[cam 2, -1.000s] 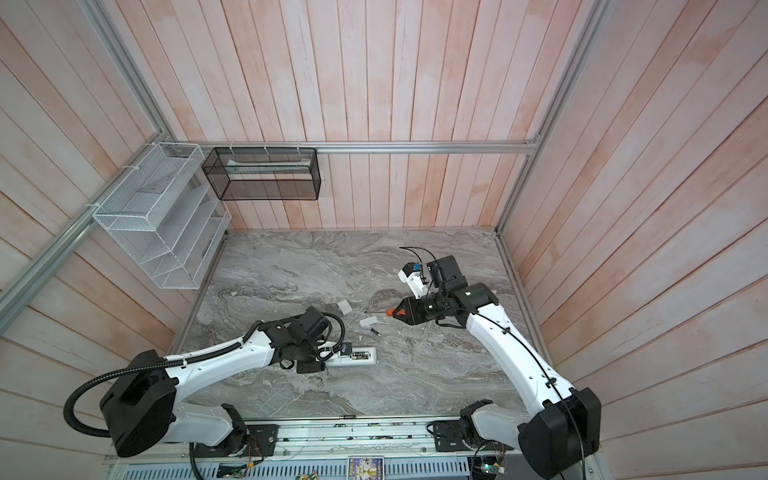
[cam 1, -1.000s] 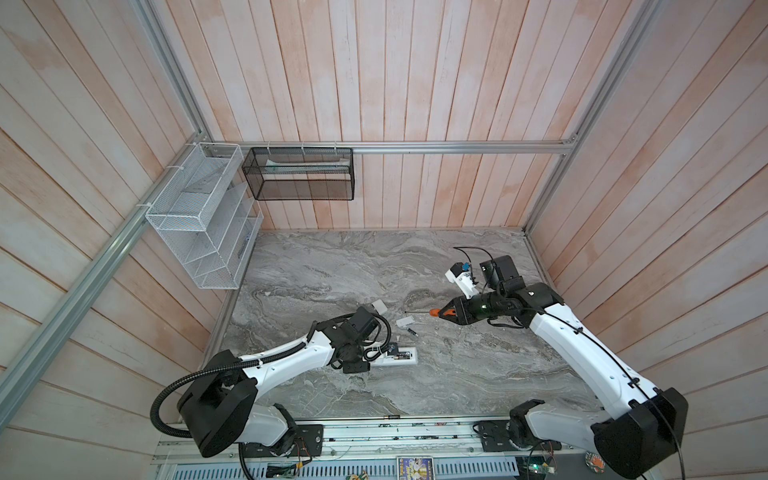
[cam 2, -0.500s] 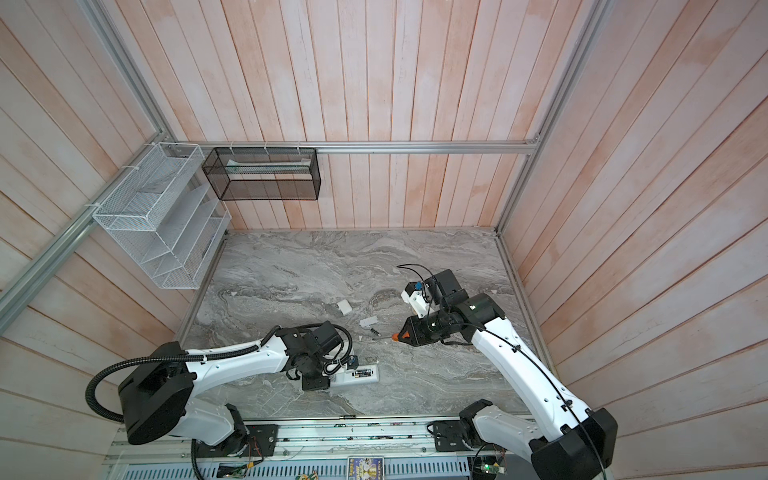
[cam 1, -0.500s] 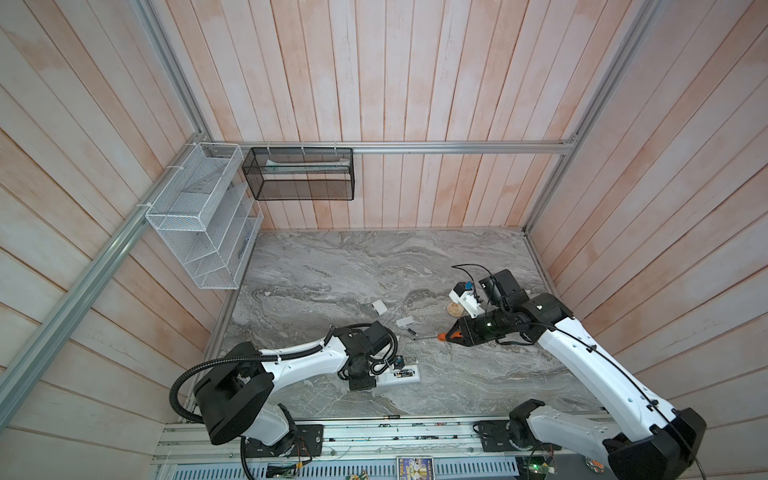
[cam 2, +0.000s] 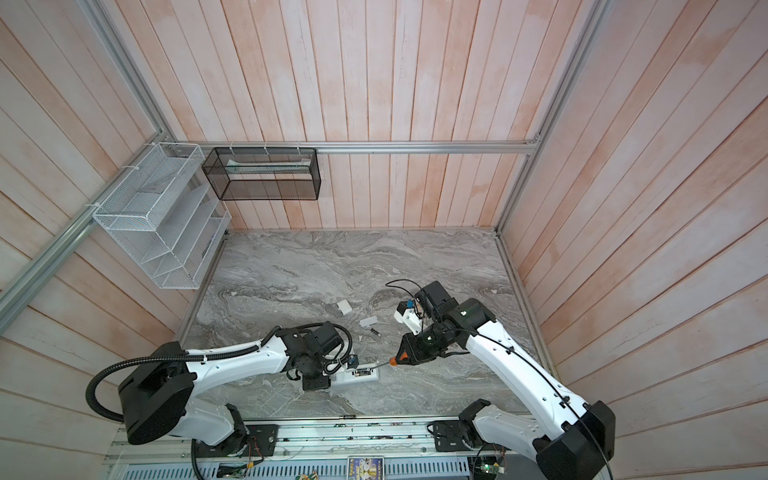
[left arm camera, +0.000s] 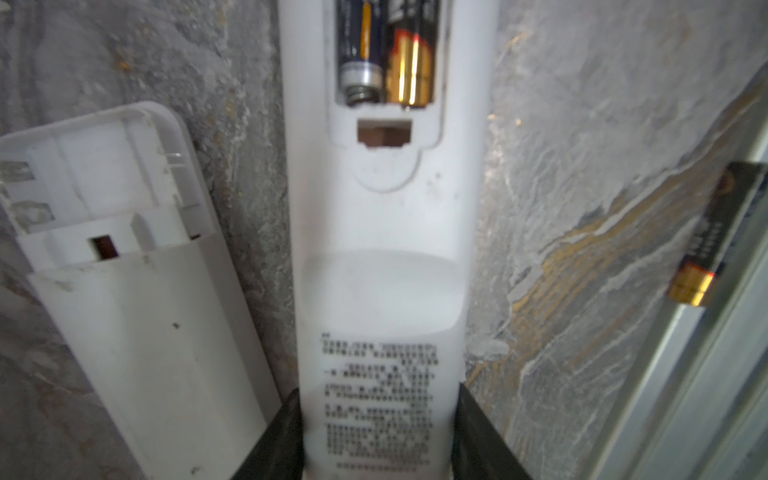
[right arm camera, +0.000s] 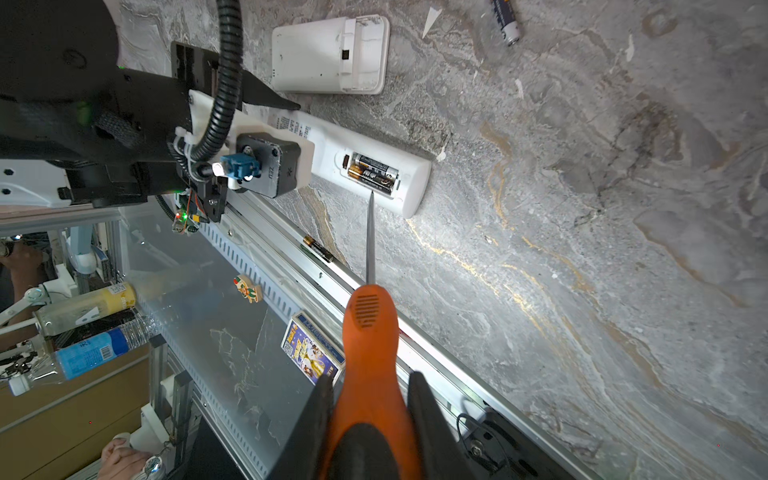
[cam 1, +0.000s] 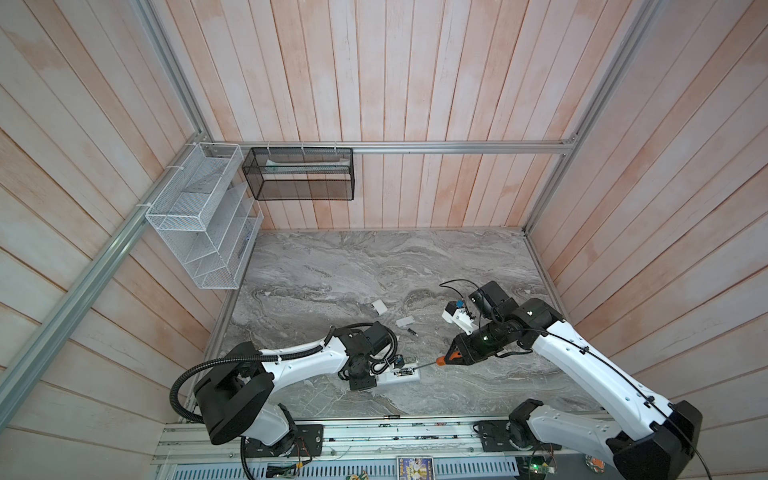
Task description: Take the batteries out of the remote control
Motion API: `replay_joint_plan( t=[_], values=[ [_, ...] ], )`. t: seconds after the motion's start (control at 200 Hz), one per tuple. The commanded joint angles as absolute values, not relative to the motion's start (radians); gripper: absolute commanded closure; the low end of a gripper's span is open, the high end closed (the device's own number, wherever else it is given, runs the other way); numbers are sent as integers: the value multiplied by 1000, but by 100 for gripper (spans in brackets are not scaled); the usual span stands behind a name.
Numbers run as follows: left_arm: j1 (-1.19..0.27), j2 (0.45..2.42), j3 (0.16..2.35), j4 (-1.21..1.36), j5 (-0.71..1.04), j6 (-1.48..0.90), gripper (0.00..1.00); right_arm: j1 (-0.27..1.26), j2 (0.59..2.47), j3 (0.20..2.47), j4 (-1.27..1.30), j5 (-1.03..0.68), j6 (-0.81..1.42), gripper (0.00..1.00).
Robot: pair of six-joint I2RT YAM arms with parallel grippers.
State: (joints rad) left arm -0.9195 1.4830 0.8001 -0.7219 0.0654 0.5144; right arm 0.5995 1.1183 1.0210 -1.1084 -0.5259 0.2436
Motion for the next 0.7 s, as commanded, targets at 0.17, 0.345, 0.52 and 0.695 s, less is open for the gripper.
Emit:
replay_joint_plan(
  t=[0.17, 0.345, 0.52, 0.695],
  values=[
    [-924, 1455, 780, -703, 38, 502, 92, 615, 1147, 984, -1078, -537, 246, 100],
    [-925, 1454, 778, -703, 41, 505, 92, 608, 1165, 973, -1031, -526, 266, 100],
    [-926, 1454, 778, -705, 43, 505, 92, 598, 1185, 968, -1011, -515, 266, 100],
    [-928, 1449, 775, -701, 44, 508, 92, 584, 1197, 971, -1015, -496, 255, 100]
  ],
)
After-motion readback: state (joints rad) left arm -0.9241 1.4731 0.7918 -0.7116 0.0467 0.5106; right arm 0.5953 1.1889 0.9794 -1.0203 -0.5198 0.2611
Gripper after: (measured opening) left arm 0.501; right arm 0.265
